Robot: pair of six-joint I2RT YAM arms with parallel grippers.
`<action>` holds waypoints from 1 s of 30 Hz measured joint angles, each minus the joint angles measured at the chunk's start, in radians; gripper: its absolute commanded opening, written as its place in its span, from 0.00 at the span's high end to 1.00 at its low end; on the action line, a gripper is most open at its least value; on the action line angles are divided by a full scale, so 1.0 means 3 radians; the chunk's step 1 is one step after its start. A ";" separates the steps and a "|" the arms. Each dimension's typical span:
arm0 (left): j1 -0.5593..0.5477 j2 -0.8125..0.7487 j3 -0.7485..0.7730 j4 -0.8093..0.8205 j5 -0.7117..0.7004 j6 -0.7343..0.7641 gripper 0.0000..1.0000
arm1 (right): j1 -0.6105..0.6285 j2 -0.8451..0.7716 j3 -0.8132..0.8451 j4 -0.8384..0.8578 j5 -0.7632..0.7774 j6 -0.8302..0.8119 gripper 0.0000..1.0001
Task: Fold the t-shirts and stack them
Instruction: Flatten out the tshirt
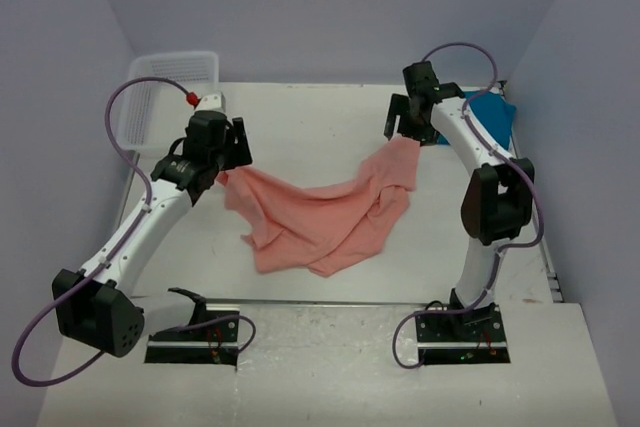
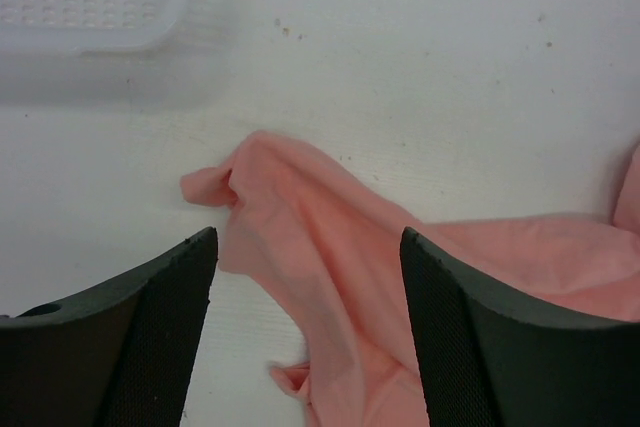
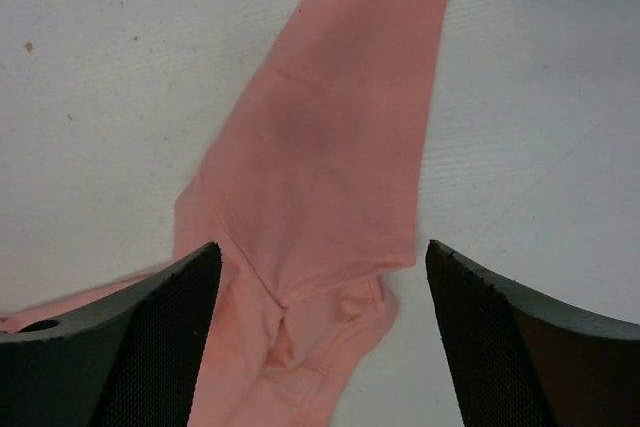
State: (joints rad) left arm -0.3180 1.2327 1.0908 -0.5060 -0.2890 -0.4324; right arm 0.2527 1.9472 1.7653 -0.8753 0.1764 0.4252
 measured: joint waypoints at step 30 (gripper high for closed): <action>-0.0319 -0.0561 -0.0112 -0.0134 0.1367 0.0173 0.31 | -0.0387 0.1367 0.1263 -0.0584 -0.0127 -0.0198 0.27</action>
State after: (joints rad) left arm -0.4137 1.0645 1.0573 -0.5461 0.1211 -0.3805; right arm 0.1368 2.3573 2.1441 -1.0504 0.1383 0.3656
